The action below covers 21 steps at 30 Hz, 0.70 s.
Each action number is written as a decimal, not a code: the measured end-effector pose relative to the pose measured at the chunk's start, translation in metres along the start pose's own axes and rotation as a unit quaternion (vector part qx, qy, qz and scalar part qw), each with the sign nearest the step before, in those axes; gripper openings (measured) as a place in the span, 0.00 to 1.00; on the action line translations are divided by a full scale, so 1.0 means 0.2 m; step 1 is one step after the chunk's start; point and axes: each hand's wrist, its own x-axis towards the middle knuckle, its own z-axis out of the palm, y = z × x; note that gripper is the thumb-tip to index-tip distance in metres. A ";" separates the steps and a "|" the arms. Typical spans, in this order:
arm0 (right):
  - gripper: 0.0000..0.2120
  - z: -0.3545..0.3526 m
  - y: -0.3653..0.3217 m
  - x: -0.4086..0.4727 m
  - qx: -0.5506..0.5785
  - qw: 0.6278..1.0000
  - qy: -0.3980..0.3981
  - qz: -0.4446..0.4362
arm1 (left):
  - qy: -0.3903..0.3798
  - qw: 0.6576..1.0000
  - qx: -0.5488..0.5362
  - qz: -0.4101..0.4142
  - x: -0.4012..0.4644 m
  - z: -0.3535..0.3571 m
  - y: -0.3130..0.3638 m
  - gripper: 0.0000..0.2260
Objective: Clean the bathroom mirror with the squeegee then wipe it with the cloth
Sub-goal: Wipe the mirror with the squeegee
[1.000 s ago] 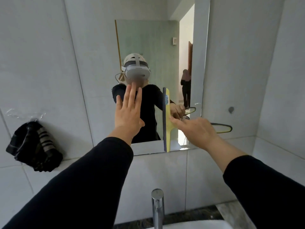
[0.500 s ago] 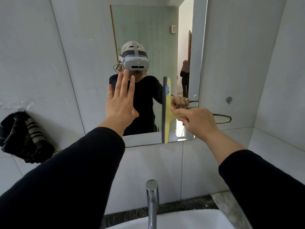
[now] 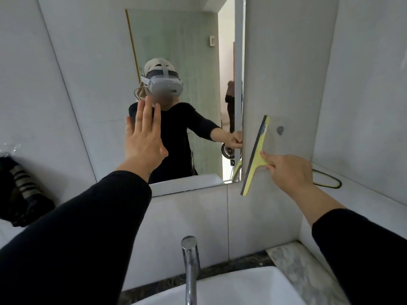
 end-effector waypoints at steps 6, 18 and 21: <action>0.20 -0.21 -0.12 0.04 0.100 0.993 0.061 0.029 | 0.024 0.999 -0.008 -0.032 0.01 -0.02 0.06 0.41; 0.16 0.14 -0.45 -0.11 0.429 0.868 -0.003 0.250 | 0.017 1.000 -0.001 0.000 0.02 -0.01 0.00 0.48; 0.16 0.18 -0.49 -0.13 0.473 0.835 0.021 0.279 | 0.007 1.000 -0.008 0.000 0.02 0.00 -0.01 0.50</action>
